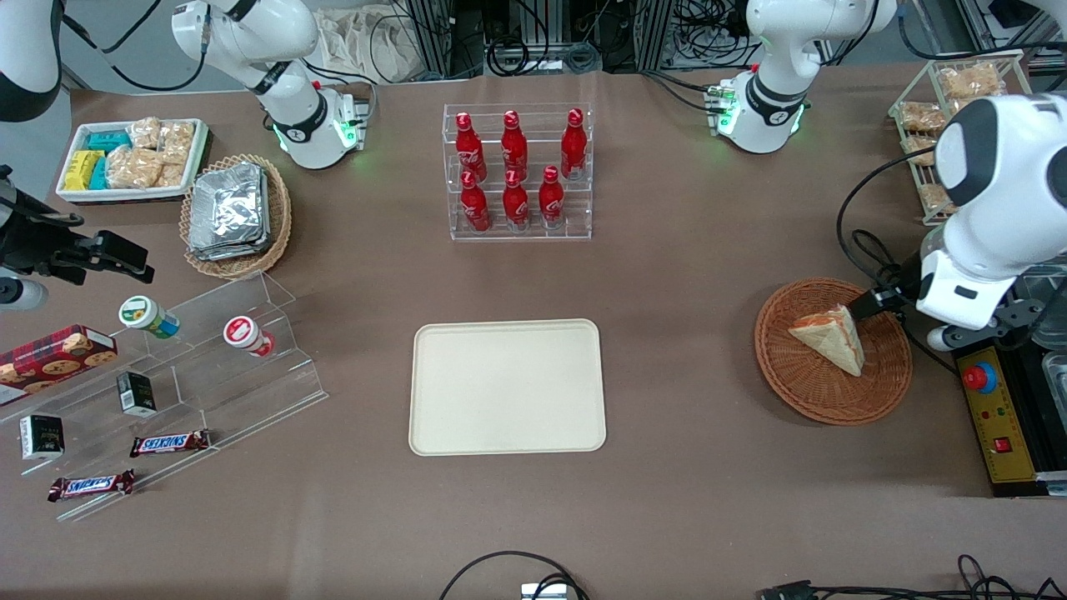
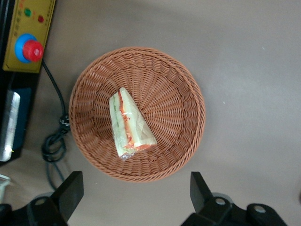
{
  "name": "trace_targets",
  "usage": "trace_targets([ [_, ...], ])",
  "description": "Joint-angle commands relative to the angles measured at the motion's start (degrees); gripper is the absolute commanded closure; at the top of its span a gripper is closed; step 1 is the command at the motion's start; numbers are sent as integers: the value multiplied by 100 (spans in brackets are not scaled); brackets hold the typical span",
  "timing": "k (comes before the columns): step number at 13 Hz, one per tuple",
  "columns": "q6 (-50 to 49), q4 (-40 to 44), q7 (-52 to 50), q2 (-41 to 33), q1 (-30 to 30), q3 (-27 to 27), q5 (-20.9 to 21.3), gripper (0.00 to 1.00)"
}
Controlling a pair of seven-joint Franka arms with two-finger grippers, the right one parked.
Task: Place sandwich from basket to tray
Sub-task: 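Move the left gripper over the wrapped sandwich in the wicker basket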
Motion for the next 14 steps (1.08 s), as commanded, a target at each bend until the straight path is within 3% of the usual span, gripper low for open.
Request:
trace_targets([
  [1, 943, -1089, -630, -406, 58, 28, 79, 0],
  [7, 2237, -2058, -964, -380, 470, 28, 88, 0],
  [14, 3362, -2550, -1835, -21, 454, 11, 88, 0],
])
